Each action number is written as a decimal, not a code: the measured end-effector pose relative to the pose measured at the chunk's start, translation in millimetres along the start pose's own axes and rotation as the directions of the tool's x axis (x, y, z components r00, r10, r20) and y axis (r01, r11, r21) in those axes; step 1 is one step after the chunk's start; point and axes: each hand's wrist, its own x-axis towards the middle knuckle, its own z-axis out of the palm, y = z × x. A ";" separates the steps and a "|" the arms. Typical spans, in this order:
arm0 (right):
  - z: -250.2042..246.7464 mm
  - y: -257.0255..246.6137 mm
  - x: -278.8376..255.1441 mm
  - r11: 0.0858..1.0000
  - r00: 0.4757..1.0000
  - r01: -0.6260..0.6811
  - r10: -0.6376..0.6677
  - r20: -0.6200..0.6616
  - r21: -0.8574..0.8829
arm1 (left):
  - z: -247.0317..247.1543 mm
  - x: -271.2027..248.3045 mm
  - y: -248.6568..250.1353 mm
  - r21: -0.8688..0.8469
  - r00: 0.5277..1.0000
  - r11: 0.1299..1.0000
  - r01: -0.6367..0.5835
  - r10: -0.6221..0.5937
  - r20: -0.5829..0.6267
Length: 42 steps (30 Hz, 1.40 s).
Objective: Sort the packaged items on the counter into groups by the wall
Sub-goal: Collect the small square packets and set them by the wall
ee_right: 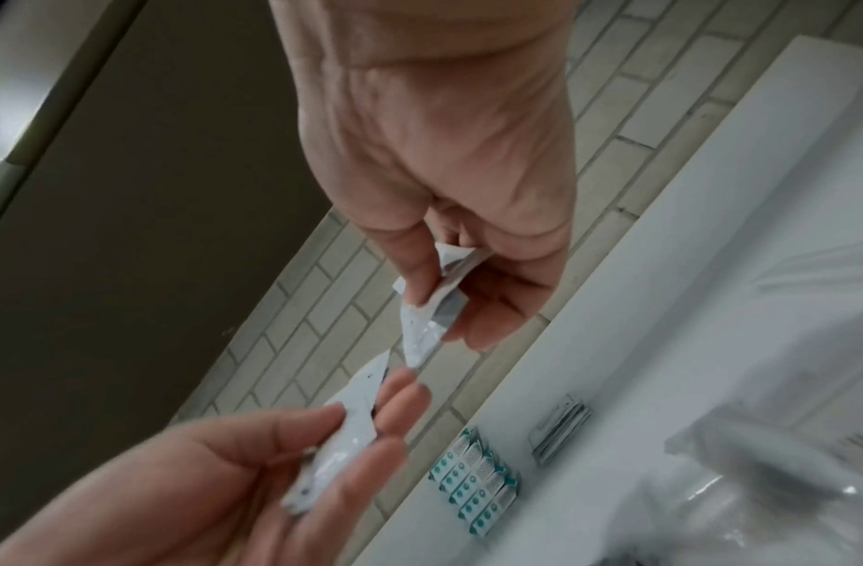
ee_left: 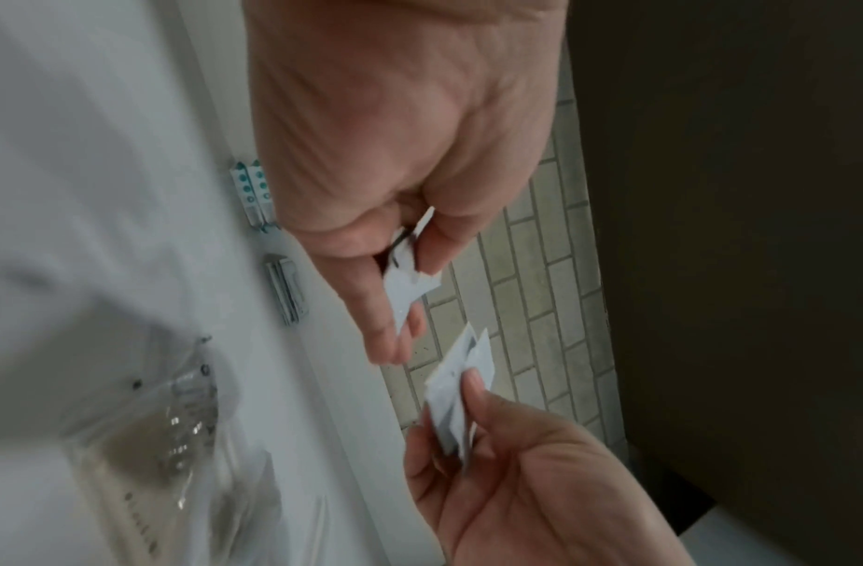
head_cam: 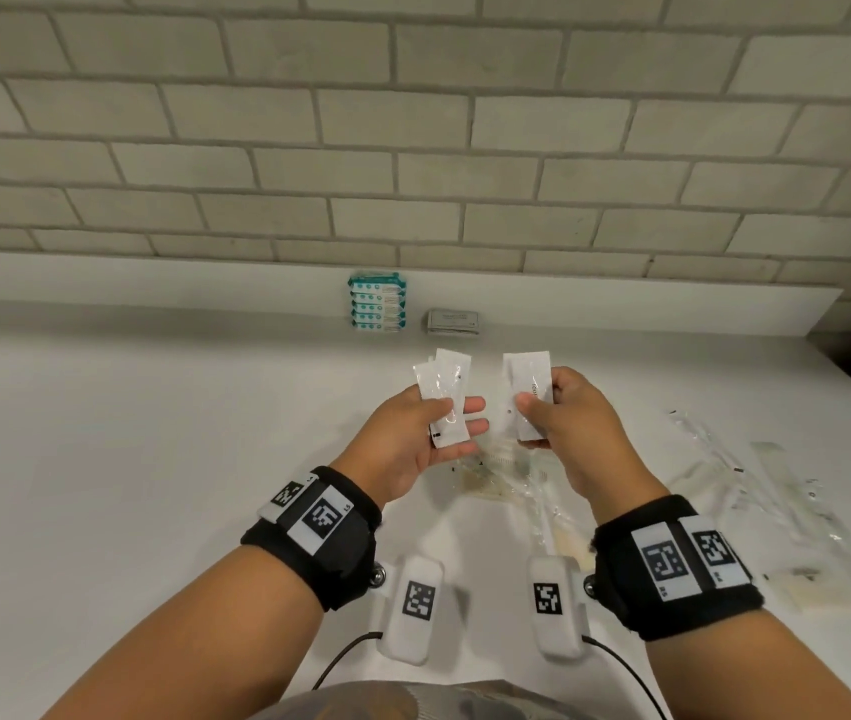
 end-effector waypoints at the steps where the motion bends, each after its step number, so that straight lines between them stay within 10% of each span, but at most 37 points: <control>1: 0.4 -1.5 0.5 0.999 0.999 -0.008 0.007 0.032 0.034 | -2.0 1.3 1.0 0.023 0.999 0.999 -0.024 0.025 -0.020; 7: 20.6 -8.9 -2.4 0.992 0.969 -0.027 -0.004 0.246 0.123 | -3.2 10.5 1.5 0.066 0.993 0.992 -0.104 0.107 -0.055; 14: 19.7 -9.2 8.6 0.988 0.989 0.138 -0.141 -0.051 -0.068 | -7.2 17.0 -0.5 -0.021 0.991 0.998 -0.053 0.050 -0.126; 22: 32.6 -7.5 1.8 0.901 0.966 0.259 -0.233 0.114 -0.349 | 2.6 13.0 -4.9 0.061 0.997 0.996 -0.062 0.065 -0.049; 31: 19.6 -7.7 9.8 0.993 0.990 0.022 -0.006 0.139 -0.120 | 6.9 4.3 -2.8 0.145 0.998 0.989 -0.026 0.016 0.065; 42: -13.9 -24.6 10.9 0.936 0.966 0.249 -0.221 0.136 -0.250 | -13.2 0.3 14.0 0.363 0.998 0.932 0.017 -0.036 0.047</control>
